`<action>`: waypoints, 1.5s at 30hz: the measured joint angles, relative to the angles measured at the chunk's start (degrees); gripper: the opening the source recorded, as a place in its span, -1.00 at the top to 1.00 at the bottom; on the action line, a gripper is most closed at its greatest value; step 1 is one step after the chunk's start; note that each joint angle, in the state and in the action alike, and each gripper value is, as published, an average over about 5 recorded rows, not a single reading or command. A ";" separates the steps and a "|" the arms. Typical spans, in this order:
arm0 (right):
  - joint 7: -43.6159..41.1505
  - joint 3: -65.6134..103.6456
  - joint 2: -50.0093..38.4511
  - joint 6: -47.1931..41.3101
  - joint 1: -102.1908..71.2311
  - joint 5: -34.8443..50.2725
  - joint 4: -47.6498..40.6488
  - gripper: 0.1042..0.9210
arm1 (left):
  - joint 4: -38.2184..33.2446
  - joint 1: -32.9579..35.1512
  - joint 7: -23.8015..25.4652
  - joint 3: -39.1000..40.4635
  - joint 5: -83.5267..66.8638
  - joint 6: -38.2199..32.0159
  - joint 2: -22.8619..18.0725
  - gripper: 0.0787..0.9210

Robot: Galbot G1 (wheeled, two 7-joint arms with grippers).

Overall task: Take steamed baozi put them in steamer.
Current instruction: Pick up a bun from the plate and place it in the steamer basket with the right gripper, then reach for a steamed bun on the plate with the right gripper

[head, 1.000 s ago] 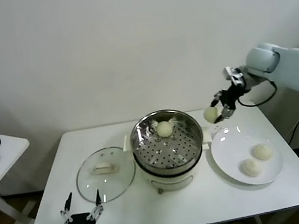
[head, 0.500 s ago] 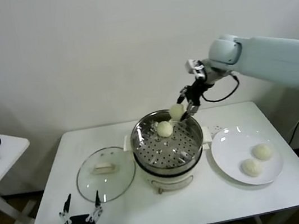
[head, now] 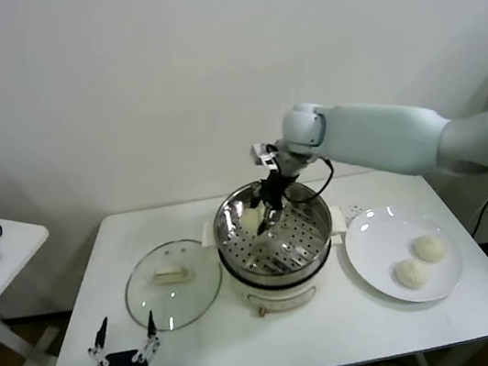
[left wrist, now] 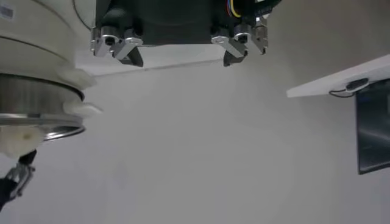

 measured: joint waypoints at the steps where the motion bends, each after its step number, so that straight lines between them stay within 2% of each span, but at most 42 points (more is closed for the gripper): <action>1: 0.03 0.01 0.33 0.04 -0.41 -0.24 -0.27 -0.36 | 0.00 -0.01 -0.01 -0.04 -0.06 0.01 0.01 -0.77; 15: 0.15 0.58 2.71 0.42 -3.33 -2.31 -2.56 -0.37 | 0.11 -0.32 -0.14 -0.06 -0.28 0.40 0.03 -0.77; 23: 0.41 0.72 3.03 0.91 -3.79 -2.91 -3.04 -0.72 | 0.09 -0.49 -0.18 0.07 -0.28 0.53 0.02 -0.77; 30: -0.50 0.27 2.28 1.56 -2.57 -2.93 -2.34 -0.76 | 0.08 -0.46 -0.32 0.00 -0.36 0.55 -0.01 -0.77; 37: -3.17 -2.06 -1.31 3.04 3.05 -1.27 0.99 -0.76 | -0.11 -0.47 -0.46 0.08 -0.55 0.73 -0.04 -0.77; 45: -7.24 -7.25 -10.37 5.42 13.09 -0.44 8.83 -0.76 | -0.08 -0.92 -0.89 0.31 -1.18 1.16 0.53 -0.77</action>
